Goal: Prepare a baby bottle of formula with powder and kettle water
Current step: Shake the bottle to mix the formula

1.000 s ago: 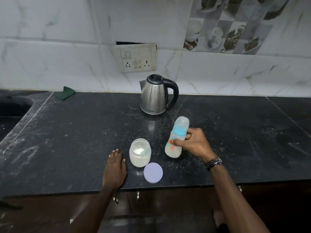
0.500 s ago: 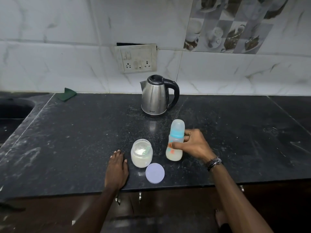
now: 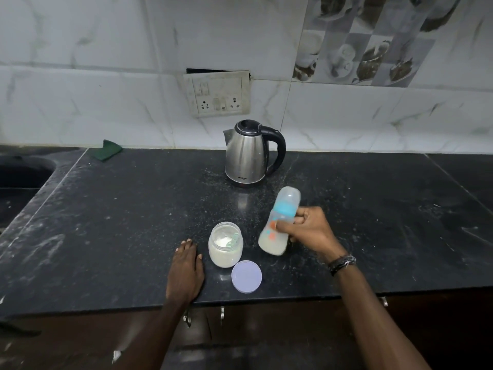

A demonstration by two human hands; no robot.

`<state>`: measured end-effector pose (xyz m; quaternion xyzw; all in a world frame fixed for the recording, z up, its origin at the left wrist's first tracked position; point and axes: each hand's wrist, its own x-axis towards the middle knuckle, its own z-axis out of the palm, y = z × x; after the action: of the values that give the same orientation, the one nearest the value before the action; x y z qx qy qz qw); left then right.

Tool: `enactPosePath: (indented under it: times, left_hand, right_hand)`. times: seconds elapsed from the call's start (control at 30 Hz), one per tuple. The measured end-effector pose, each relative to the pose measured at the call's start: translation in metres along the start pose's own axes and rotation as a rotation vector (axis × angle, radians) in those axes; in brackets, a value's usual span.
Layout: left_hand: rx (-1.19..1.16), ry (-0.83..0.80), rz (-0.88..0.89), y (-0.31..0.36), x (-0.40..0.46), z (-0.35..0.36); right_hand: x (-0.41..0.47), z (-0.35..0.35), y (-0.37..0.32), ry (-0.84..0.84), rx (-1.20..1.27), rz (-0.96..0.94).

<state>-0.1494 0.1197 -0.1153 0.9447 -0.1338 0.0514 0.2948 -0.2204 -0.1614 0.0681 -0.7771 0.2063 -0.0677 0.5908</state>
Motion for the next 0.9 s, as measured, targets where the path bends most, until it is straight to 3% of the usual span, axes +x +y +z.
enactPosePath:
  times: [0.07, 0.2, 0.33, 0.43, 0.57, 0.67, 0.8, 0.9]
  left_hand:
    - [0.002, -0.013, -0.004, 0.0001, -0.0001, 0.0015]
    - [0.002, 0.001, -0.002, -0.0004, -0.0002, 0.0007]
    - [0.006, -0.015, -0.018, 0.0004, -0.0006, 0.0021]
    - [0.013, -0.001, 0.0, -0.0026, 0.0001, 0.002]
    - [0.016, -0.016, -0.02, -0.0012, -0.0008, 0.0031]
    - [0.013, -0.002, -0.004, -0.001, -0.0002, 0.0011]
    - [0.023, -0.015, -0.014, 0.0006, -0.0007, 0.0017]
    - [0.012, 0.005, -0.002, 0.0002, 0.0, -0.0005]
  right_hand:
    - [0.0036, -0.0012, 0.0025, 0.105, 0.045, -0.023]
    - [0.0001, 0.0001, 0.0014, 0.002, -0.034, -0.009]
    - [0.0046, -0.0026, 0.0043, 0.128, 0.016, -0.014]
    - [0.0006, -0.0012, 0.0017, -0.002, -0.063, 0.006]
    - [0.0054, -0.0031, 0.0032, 0.153, -0.008, -0.001]
    - [0.0013, -0.0023, 0.0037, 0.035, -0.071, 0.022]
    - [0.0032, -0.0043, 0.0056, 0.172, -0.024, 0.021]
    - [-0.0009, -0.0016, 0.0073, 0.06, -0.071, 0.036]
